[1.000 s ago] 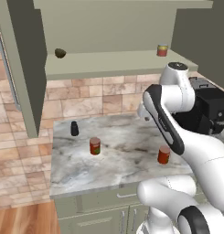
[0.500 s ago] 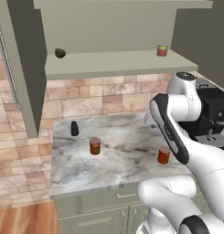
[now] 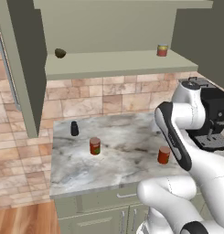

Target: Pick the cans from the counter and place them in their designated side in the cabinet.

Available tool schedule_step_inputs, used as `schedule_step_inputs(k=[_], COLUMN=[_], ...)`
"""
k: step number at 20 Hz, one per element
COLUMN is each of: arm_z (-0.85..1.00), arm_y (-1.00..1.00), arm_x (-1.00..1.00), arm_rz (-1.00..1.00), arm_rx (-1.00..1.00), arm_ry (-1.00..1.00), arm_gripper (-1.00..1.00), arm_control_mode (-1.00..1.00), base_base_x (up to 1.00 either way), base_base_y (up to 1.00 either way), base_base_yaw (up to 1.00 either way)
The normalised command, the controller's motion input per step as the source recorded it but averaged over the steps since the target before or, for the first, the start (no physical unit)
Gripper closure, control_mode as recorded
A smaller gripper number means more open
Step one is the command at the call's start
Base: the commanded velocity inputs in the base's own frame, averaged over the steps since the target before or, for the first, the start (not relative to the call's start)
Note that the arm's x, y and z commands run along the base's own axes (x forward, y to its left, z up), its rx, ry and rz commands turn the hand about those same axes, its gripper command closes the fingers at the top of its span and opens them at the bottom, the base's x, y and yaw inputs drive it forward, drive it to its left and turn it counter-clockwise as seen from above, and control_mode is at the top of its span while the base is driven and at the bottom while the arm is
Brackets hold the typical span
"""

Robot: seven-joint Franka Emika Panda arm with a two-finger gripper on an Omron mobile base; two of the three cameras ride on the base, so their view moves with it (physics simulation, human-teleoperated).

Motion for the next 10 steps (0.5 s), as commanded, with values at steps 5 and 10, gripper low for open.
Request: schedule_step_inputs(k=[5,10], arm_z=[-0.24,-0.24], arm_y=[-0.16,-0.18], arm_x=[-0.01,0.00], arm_rz=[0.00,0.00], arm_rx=[-0.02,-0.02], arm_ry=[0.00,0.01], arm_gripper=[-1.00,-1.00], arm_control_mode=[-1.00,-1.00], base_base_x=[0.00,0.00], base_base_y=[0.00,0.00], base_base_yaw=[0.00,0.00])
